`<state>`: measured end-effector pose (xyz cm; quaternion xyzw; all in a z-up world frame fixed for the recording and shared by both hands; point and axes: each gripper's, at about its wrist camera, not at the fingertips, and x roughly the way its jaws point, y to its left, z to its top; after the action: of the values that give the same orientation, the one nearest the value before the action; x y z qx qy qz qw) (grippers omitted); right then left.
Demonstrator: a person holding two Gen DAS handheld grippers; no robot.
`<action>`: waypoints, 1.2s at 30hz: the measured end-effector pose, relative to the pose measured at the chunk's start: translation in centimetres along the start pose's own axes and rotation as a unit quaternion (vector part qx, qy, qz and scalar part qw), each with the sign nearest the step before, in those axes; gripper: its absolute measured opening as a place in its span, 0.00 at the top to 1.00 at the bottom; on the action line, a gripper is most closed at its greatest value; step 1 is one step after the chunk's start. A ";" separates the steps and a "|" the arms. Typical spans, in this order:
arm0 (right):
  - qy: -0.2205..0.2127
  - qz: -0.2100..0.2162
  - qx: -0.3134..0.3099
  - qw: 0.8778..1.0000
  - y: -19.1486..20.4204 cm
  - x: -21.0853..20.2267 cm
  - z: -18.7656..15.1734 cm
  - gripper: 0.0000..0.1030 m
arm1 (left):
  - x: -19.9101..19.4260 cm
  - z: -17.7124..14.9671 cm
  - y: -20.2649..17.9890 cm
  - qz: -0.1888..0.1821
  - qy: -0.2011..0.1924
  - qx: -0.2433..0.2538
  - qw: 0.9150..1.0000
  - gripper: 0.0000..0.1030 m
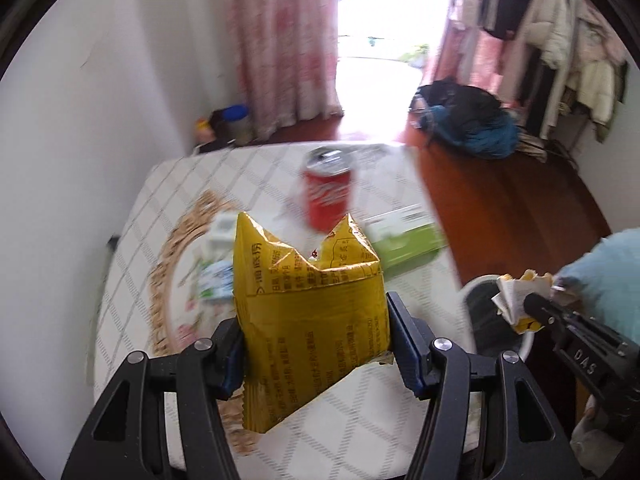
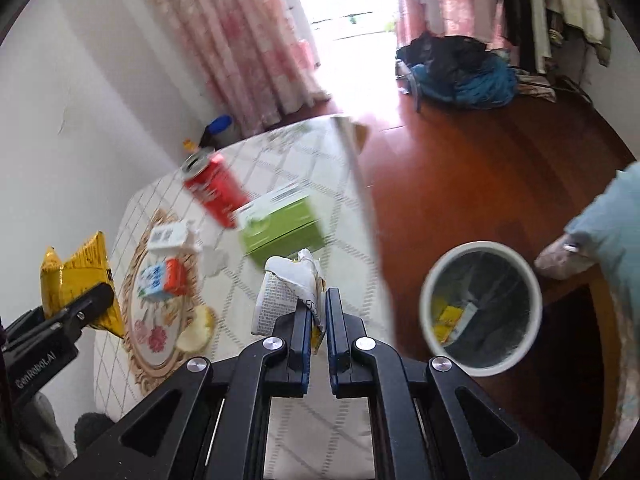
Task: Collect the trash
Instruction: 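Carry the snack bag and wrapper over the trash bin, then open both grippers to drop the bag and wrapper into the bin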
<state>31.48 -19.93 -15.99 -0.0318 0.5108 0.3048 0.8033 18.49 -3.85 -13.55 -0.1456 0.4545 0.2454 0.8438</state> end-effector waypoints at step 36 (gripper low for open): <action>0.157 -0.132 0.188 0.961 -31.0 13.7 -4.9 0.11 | 20.7 1.2 -27.5 -0.139 0.215 0.136 0.957 0.04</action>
<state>47.75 -40.56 -37.90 0.0053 0.6701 0.0860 0.7373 43.98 -20.44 -29.67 -0.1402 0.6295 0.0243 0.7639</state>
